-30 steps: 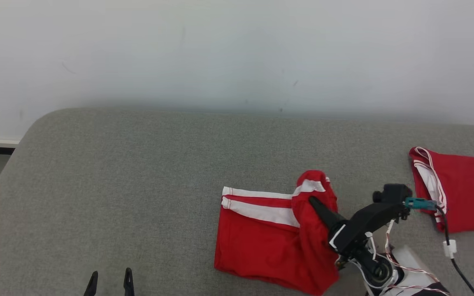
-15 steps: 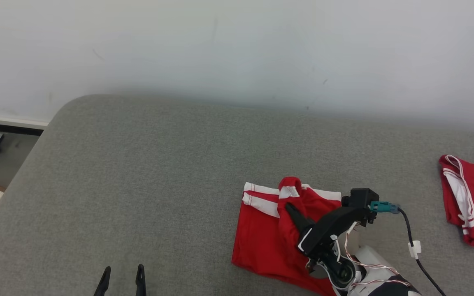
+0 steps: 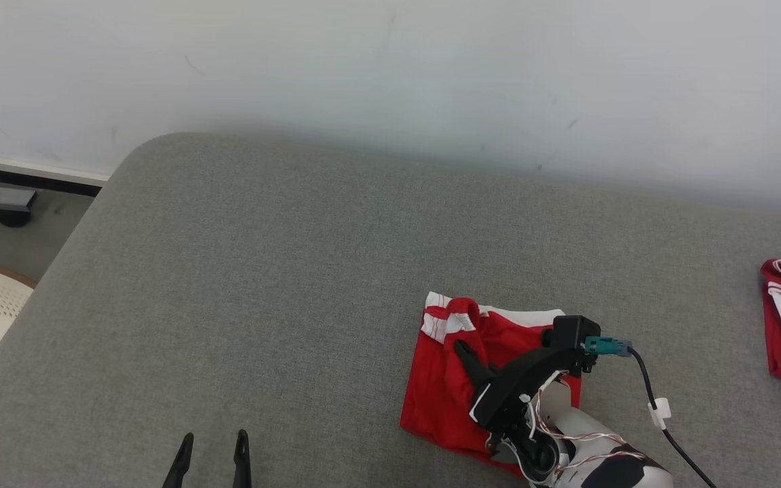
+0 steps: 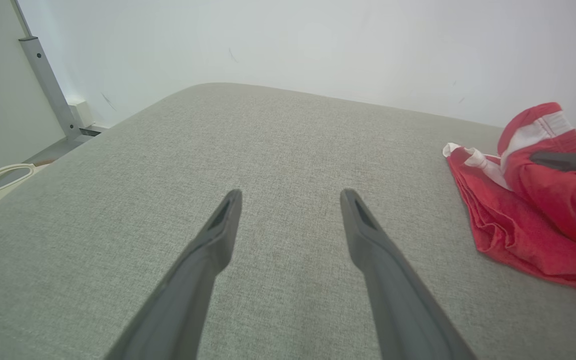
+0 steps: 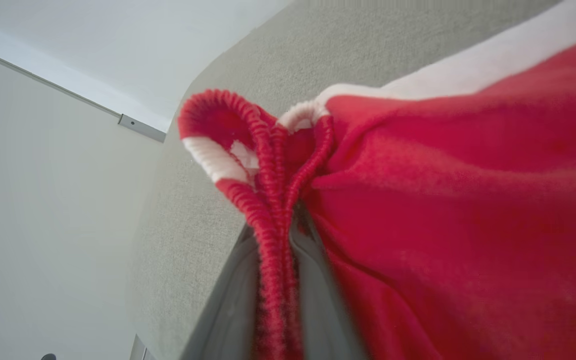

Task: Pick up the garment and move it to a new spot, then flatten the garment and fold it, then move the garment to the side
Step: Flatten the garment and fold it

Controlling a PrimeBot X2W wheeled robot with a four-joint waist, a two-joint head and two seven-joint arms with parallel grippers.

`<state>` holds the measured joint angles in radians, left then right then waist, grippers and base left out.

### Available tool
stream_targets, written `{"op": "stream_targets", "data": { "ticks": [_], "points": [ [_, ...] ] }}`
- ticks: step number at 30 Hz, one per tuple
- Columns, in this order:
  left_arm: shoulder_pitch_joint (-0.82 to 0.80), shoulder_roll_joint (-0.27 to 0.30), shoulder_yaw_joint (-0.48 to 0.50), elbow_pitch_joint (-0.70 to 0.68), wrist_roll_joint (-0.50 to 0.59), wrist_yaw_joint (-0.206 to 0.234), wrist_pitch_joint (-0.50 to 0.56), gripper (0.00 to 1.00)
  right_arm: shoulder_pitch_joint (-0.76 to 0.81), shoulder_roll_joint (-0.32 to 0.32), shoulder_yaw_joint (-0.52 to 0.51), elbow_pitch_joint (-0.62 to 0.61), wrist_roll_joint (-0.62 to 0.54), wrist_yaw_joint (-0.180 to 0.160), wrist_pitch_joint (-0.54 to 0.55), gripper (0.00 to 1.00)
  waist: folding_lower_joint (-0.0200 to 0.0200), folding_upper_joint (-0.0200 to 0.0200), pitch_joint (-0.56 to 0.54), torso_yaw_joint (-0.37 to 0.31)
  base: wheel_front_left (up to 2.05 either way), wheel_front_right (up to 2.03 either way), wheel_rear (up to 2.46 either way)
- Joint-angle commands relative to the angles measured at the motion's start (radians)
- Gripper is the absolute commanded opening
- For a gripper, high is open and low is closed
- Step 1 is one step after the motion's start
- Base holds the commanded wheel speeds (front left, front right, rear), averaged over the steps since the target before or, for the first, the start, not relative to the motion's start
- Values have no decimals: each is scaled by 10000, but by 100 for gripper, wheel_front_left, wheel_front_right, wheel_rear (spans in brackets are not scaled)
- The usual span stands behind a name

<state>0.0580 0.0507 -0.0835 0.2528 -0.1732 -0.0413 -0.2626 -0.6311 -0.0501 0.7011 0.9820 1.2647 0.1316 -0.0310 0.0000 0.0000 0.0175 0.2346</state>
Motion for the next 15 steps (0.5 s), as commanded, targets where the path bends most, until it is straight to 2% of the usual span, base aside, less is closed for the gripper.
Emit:
{"op": "stream_targets", "data": {
  "ticks": [1, 2, 3, 7, 11, 15],
  "points": [
    [-113, -5, 36, 57, -23, 17, -30, 100, -176, -3, 235, 159, 142, -18, -245, 19, 0, 0, -21, 7, 0, 0, 0],
    [-102, -5, 60, 68, -16, 10, -30, 100, -218, 2, 396, 233, 227, -18, -357, 47, 0, 0, -43, -1, 0, 0, 0],
    [-83, -4, 89, 79, -2, 11, -30, 100, -227, 2, 514, 261, 355, -18, -433, 100, 0, 0, -72, -17, 0, 0, 0],
    [138, -4, 231, 104, 99, -39, -30, 100, -413, 0, 1076, 393, 526, -18, -1134, 100, 0, 0, -289, -226, 0, 0, 0],
    [267, -5, 327, 61, 144, -75, -30, 100, -407, 5, 1225, -31, 552, -18, -1769, 100, 0, 0, -432, -424, 0, 0, 0],
    [401, -5, 432, -19, 147, -74, -30, 100, -369, -748, 1245, -615, -75, -18, -2257, 100, 0, 0, -520, -623, 0, 0, 0]
  ]
}}
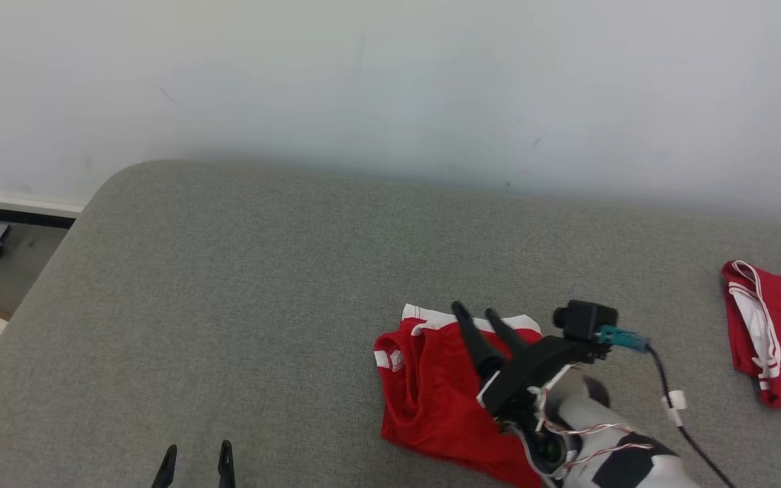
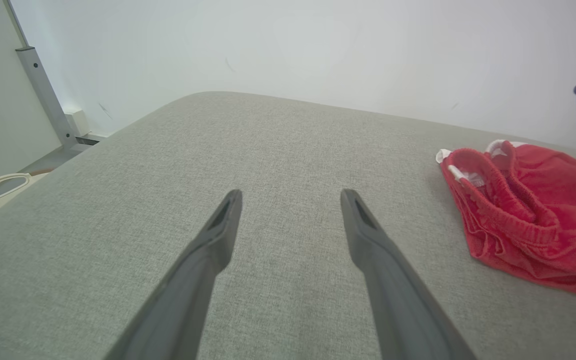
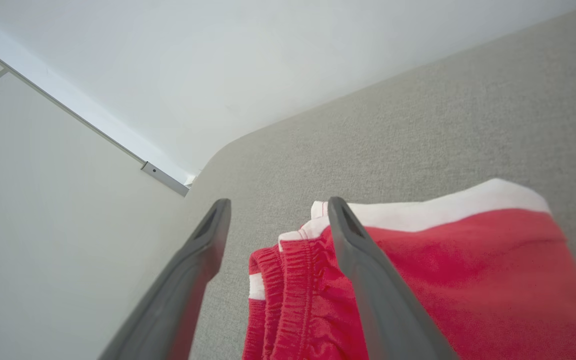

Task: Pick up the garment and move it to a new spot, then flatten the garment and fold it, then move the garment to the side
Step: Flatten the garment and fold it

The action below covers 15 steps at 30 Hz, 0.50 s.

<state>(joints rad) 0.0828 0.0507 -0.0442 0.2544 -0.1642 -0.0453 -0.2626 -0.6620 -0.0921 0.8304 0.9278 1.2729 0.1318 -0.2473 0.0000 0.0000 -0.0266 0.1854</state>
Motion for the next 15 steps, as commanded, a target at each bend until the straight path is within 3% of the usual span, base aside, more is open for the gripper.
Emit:
{"op": "stream_targets", "data": {
  "ticks": [1, 7, 10, 12, 15],
  "points": [
    [188, -5, 71, -60, 64, -32, -30, 100, 13, -521, -188, -283, -305, -20, -139, 100, 0, 0, -90, -182, 0, 0, 0],
    [280, -5, 299, -302, 128, 15, -30, 100, 1311, -1614, -3513, -2405, -2609, -20, -156, 100, 0, 0, -93, -536, 0, 0, 0],
    [372, -2, 386, -385, 178, 21, -30, 100, 2360, -1709, -5038, -3796, -4566, -20, -160, 100, 0, 0, -86, -701, 0, 0, 0],
    [386, -4, 414, -445, 192, 40, -31, 100, 2822, -1667, -5442, -4247, -5258, -20, -159, 100, 0, 0, -82, -768, 0, 0, 0],
    [384, -4, 471, -560, 334, 2, -30, 100, 4150, -1228, -6593, -5356, -6578, -20, -158, 100, 0, 0, -73, -915, 0, 0, 0]
  ]
}}
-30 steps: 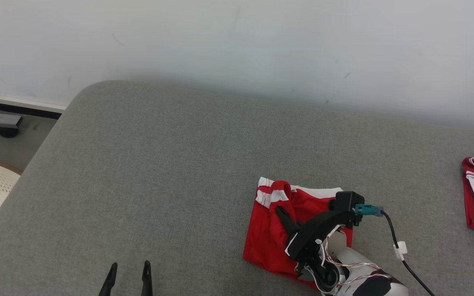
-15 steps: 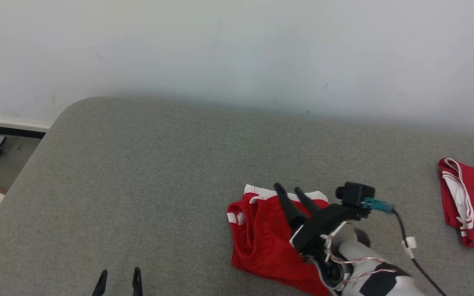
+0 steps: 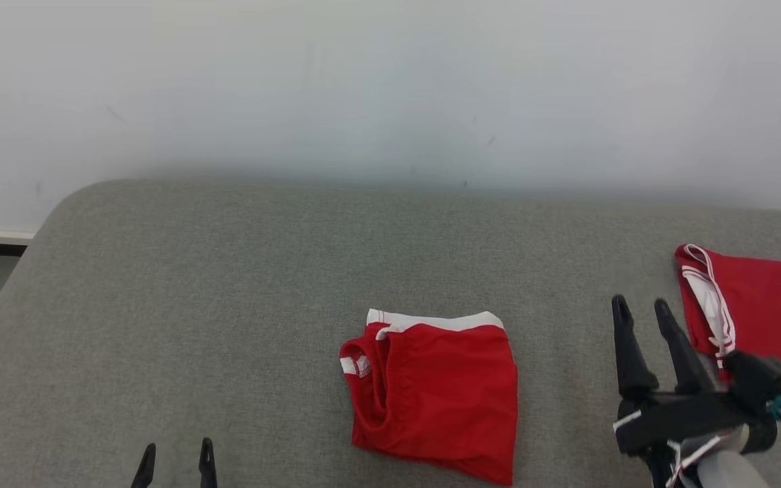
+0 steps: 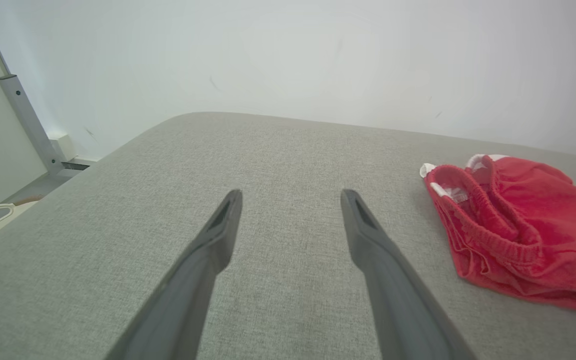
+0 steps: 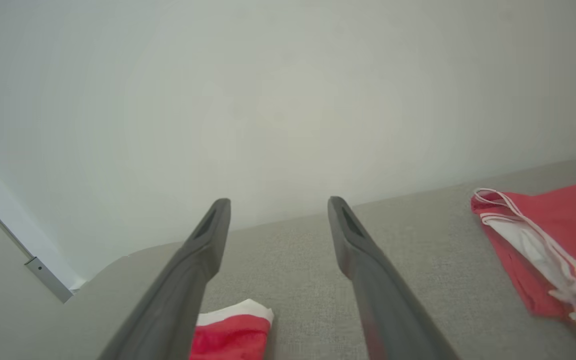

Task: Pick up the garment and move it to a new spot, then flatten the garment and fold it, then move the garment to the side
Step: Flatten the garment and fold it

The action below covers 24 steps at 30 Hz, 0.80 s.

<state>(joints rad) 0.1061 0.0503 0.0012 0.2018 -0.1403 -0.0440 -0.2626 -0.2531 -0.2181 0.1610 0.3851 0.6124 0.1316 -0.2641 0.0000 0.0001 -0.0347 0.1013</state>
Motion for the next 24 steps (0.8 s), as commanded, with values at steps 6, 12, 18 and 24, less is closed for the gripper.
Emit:
{"op": "stream_targets", "data": {
  "ticks": [6, 12, 18, 24],
  "points": [
    [66, -2, 79, -152, 185, -44, -30, 100, 1801, 674, -1048, -1549, -2109, -18, 11, 100, 0, -1, 23, -337, 0, 0, 0],
    [-102, 1, 118, -185, 238, -34, -30, 100, 2886, 1317, -1776, -2500, -2940, -18, 9, 100, 0, -1, 19, -507, 0, 0, 0],
    [-108, 0, 170, -224, 271, -26, -30, 100, 3720, 1619, -1871, -3410, -3800, -18, 10, 100, 0, -1, 5, -667, 0, 0, 0],
    [-28, 0, 84, -290, 266, 51, -30, 100, 4198, 1676, -1440, -3182, -4287, -19, 8, 100, 0, -1, -25, -724, 0, 0, 0]
  ]
}}
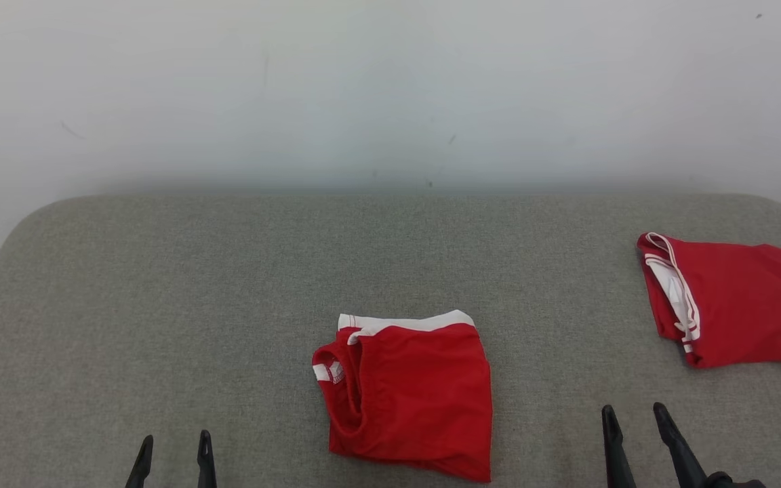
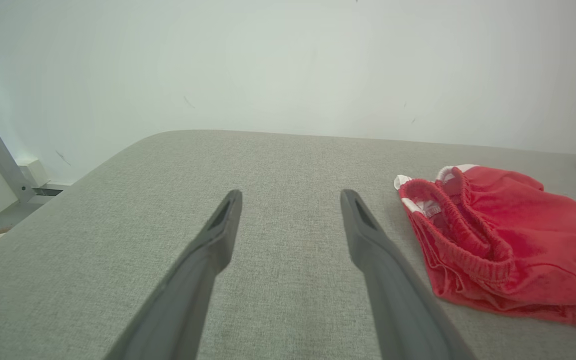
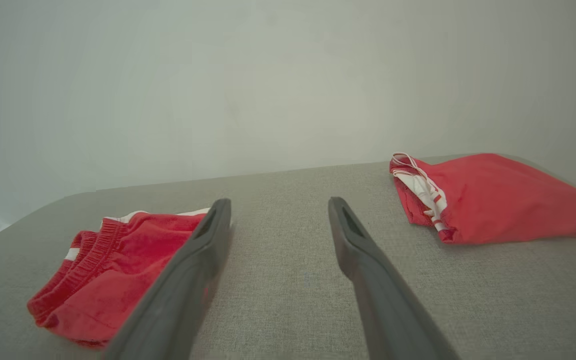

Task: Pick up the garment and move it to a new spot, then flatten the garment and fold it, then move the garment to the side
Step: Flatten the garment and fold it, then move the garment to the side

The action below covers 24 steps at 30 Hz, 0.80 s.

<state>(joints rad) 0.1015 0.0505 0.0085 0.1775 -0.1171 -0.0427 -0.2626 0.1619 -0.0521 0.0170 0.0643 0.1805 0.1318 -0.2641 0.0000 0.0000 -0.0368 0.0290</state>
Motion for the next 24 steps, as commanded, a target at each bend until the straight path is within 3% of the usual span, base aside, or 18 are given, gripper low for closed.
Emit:
{"op": "stream_targets", "data": {
  "ticks": [1, 24],
  "points": [
    [26, -2, -11, -55, 49, 40, -30, 100, 71, 14, 48, 60, 73, -21, 6, 100, 0, 0, -10, -5, 0, 0, 0],
    [202, -2, -194, -293, 69, 104, -30, 100, 42, 22, 113, 298, 507, -21, 6, 100, 0, 0, 0, 29, 0, 0, 0]
  ]
}}
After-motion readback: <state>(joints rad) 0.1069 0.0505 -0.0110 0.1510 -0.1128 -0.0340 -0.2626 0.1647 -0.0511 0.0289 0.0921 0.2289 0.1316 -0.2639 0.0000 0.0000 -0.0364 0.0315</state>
